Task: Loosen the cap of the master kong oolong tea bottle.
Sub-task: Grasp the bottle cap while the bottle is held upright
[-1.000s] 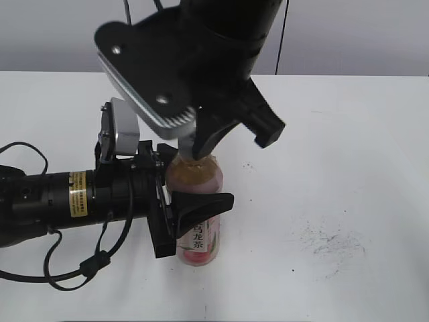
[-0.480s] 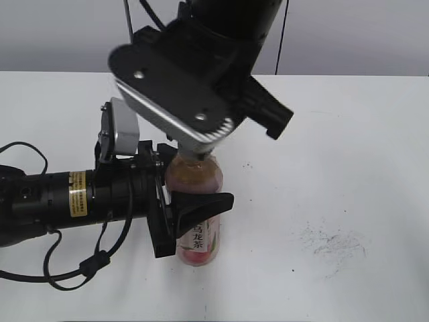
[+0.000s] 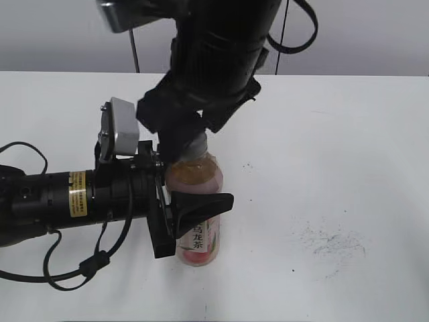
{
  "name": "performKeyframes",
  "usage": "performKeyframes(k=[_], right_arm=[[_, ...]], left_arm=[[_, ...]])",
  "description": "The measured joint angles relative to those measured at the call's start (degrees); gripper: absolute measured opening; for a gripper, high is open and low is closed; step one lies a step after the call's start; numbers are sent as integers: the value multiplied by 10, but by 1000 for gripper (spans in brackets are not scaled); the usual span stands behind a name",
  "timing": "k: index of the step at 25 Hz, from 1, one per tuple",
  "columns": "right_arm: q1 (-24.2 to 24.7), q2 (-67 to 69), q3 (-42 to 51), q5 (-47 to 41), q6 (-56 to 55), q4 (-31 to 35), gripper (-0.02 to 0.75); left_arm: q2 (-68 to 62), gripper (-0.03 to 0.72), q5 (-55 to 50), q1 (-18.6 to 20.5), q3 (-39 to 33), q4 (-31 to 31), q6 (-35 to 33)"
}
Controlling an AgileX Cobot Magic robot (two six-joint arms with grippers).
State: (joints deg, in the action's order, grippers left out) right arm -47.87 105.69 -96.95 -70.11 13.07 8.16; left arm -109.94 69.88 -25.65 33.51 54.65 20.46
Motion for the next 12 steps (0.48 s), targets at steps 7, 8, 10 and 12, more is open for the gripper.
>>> performKeyframes(k=[7, 8, 10, 12], right_arm=[[0, 0, 0, 0, -144, -30, 417], [0, 1, 0, 0, -146, -30, 403], [0, 2, 0, 0, -142, -27, 351], [0, 2, 0, 1, -111, -23, 267]], left_arm=[[0, 445, 1, 0, 0, 2, 0], [0, 445, 1, 0, 0, 2, 0], [0, 445, 1, 0, 0, 2, 0], [0, 445, 0, 0, 0, 1, 1]])
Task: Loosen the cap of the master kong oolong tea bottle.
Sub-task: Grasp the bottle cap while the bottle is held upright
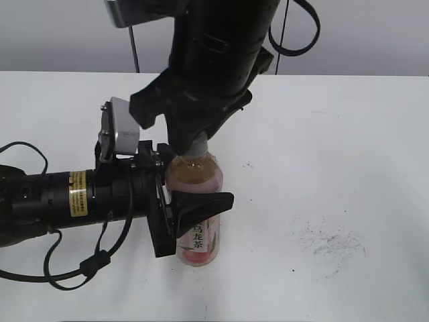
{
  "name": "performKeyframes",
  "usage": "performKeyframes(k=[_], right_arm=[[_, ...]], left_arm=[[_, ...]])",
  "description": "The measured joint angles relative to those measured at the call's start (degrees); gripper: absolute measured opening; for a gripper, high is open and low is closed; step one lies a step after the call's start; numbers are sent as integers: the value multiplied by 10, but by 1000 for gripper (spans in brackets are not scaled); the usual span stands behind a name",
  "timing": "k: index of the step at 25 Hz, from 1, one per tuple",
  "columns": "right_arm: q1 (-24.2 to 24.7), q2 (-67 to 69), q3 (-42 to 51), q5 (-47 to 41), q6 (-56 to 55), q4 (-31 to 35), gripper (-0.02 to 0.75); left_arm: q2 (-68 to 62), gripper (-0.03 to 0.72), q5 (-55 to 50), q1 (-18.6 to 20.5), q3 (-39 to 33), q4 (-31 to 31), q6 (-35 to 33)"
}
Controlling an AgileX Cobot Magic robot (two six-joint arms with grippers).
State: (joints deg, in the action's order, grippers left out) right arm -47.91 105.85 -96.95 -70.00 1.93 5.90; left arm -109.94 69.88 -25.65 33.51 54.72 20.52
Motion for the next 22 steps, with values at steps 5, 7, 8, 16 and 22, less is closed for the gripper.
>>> performKeyframes(k=[5, 7, 8, 16, 22], right_arm=[[0, 0, 0, 1, 253, 4, 270], [0, 0, 0, 1, 413, 6, 270], [0, 0, 0, 1, 496, 6, 270], [0, 4, -10, -13, 1111, 33, 270], [2, 4, -11, -15, 1278, 40, 271]], left_arm=[[0, 445, 0, 0, 1, -1, 1], [0, 445, 0, 0, 1, -1, 1], [0, 445, 0, 0, 1, -1, 0], [0, 445, 1, 0, 1, 2, -1], [0, 445, 1, 1, 1, 3, -1]])
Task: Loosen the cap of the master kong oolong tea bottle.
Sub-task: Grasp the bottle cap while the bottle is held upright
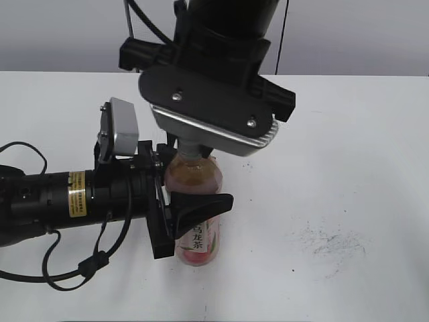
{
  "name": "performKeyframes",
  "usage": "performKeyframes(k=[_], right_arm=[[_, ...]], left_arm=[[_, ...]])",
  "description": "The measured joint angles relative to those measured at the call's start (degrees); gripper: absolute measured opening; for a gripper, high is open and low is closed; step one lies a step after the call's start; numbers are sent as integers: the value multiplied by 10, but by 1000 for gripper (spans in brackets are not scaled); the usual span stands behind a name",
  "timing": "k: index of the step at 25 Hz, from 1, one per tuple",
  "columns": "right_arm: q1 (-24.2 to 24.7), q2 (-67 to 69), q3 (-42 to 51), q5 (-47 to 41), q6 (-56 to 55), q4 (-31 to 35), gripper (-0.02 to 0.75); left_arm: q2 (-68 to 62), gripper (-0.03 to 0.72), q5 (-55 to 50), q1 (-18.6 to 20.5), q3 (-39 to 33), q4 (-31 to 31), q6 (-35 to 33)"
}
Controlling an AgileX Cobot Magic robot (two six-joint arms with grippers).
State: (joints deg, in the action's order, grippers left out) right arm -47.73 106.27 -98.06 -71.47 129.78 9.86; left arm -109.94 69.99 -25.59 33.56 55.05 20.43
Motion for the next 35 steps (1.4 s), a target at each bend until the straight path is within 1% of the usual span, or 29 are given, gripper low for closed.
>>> performKeyframes(k=[1, 2, 3, 4, 5, 7, 8, 10, 13, 15, 17, 20, 23, 24, 25, 26, 28, 30, 32, 35], right_arm=[[0, 0, 0, 0, -27, 0, 272], [0, 0, 0, 0, -77, -2, 277], [0, 0, 0, 1, -147, -5, 310], [0, 0, -1, 5, -212, -6, 370], [-1, 0, -1, 9, -296, -9, 446], [-1, 0, -1, 12, -477, -12, 571], [-1, 0, -1, 13, -555, -14, 605], [-1, 0, -1, 13, -744, -17, 606], [-1, 0, -1, 13, -992, -27, 526], [-1, 0, -1, 13, -1138, -41, 486], [-1, 0, -1, 13, -1244, -51, 471], [-1, 0, -1, 13, -1298, -53, 465], [-1, 0, -1, 13, -1308, -52, 457], [-1, 0, -1, 13, -1310, -52, 444], [-1, 0, -1, 13, -1310, -51, 418], [-1, 0, -1, 13, -1309, -49, 375], [-3, 0, -1, 13, -1298, -42, 266], [-3, 0, -1, 14, -1250, -42, 271], [-3, 0, -1, 14, -1172, -39, 271], [-3, 0, -1, 14, -989, -35, 271]], left_arm=[[0, 445, 0, 0, 0, 0, 0], [0, 445, 0, 0, 0, 1, 0], [0, 445, 0, 0, 0, 1, 0], [0, 445, 0, 0, 0, 1, 0], [0, 445, 0, 0, 0, 1, 0], [0, 445, 0, 0, 0, 1, 0], [0, 445, 0, 0, 0, 1, 0], [0, 445, 0, 0, 0, 1, 0], [0, 445, 0, 0, 0, 1, 0], [0, 445, 0, 0, 0, 1, 0], [0, 445, 0, 0, 0, -1, 1], [0, 445, 0, 0, 0, -1, 1], [0, 445, 0, 0, 0, -1, 1], [0, 445, 0, 0, 0, -1, 1], [0, 445, 0, 0, 0, -1, 1], [0, 445, -1, 0, 0, -1, 1], [0, 445, -1, 0, 0, -1, 1], [0, 445, -1, 0, 0, -2, 1], [0, 445, -2, 0, 1, -2, 1], [0, 445, -2, 0, 1, -2, 1]])
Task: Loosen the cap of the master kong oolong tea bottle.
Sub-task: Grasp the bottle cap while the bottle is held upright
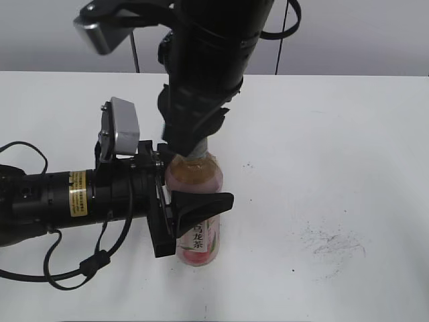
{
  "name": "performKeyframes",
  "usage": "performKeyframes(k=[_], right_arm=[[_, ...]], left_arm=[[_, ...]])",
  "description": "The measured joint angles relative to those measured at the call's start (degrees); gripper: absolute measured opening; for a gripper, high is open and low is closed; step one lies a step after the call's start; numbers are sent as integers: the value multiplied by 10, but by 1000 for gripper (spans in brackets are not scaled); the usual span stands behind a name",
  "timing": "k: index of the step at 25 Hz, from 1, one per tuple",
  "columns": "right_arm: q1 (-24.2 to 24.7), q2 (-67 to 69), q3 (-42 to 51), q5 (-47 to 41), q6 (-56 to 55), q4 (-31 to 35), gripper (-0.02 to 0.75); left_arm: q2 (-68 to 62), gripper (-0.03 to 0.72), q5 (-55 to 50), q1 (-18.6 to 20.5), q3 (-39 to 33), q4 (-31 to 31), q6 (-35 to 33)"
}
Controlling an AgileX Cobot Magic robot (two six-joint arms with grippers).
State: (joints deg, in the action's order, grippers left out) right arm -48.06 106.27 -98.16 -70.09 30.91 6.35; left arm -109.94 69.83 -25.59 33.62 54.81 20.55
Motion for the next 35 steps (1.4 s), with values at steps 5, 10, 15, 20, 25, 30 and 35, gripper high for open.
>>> performKeyframes(k=[5, 10, 15, 20, 25, 30, 35], right_arm=[[0, 0, -1, -2, 424, 7, 271], [-1, 0, -3, -11, 865, 8, 271], [-1, 0, -3, -13, 1037, 6, 271], [-1, 0, -3, -9, 797, 7, 342], [1, 0, -3, -1, 386, -3, 599], [1, 0, -3, -1, -24, 0, 551], [1, 0, -3, -1, -278, -1, 530]], left_arm=[[0, 445, -1, 0, 0, -2, 1], [0, 445, -2, 0, 0, -5, 4], [0, 445, -2, 0, 0, -6, 5], [0, 445, -2, 0, 0, -2, 4], [0, 445, 0, 0, 0, 2, 0], [0, 445, 0, 0, 0, 2, -1], [0, 445, 0, 0, 0, 2, -1]])
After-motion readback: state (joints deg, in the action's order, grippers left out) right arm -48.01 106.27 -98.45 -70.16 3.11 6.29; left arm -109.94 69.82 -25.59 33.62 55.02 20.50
